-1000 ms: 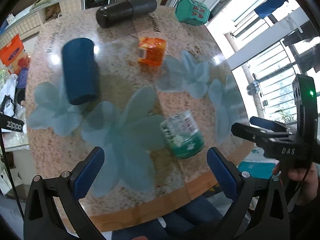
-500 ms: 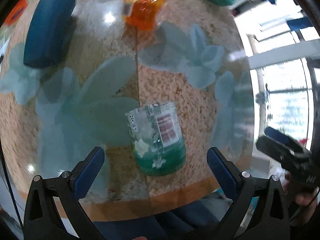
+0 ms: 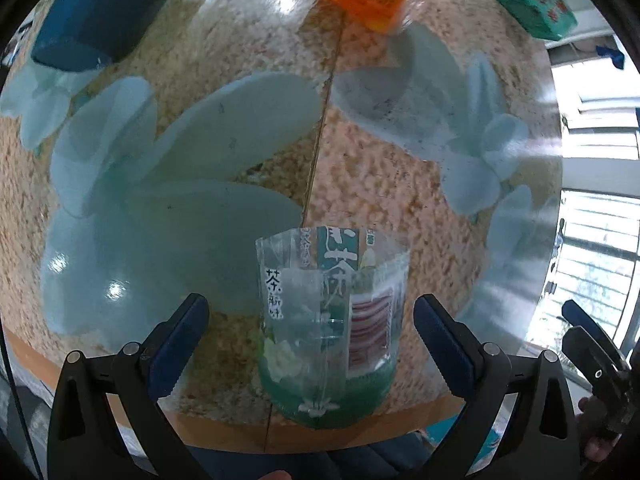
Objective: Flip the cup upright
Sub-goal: 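Move the left gripper to the lying bottle and grasp its body, then lift the bottle with the left gripper and rotate it base-down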
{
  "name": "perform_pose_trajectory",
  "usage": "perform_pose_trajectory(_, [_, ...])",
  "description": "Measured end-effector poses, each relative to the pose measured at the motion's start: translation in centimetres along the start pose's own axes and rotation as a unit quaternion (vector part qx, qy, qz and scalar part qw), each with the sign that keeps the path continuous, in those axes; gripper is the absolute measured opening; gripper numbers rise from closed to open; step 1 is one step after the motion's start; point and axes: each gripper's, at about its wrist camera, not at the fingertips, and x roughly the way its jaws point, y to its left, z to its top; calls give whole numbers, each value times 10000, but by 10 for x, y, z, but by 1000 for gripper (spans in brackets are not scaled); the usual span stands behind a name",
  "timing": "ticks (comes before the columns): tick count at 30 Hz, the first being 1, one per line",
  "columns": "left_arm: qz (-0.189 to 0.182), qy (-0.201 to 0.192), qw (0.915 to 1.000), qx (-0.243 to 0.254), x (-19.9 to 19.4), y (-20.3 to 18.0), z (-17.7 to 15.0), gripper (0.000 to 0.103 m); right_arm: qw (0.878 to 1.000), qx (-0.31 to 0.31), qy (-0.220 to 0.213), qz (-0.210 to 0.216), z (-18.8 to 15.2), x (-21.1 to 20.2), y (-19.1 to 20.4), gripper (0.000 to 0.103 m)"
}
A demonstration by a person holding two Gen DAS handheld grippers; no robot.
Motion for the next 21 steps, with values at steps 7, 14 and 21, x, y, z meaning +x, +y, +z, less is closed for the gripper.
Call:
perform_pose_trajectory(7, [60,109,9994,-309,11,7,8,90,10000,-24,31,71,8,1,-10,103])
perform_pose_trajectory(14, [216,18,9990,-389,8,11,6,66,9999,-57,32,108,11,0,-13,103])
perform_pose_trajectory(21, [-130,14,9989,-439,-1,17,-2,65,9999,-59,-8,132,12,-1,-10,103])
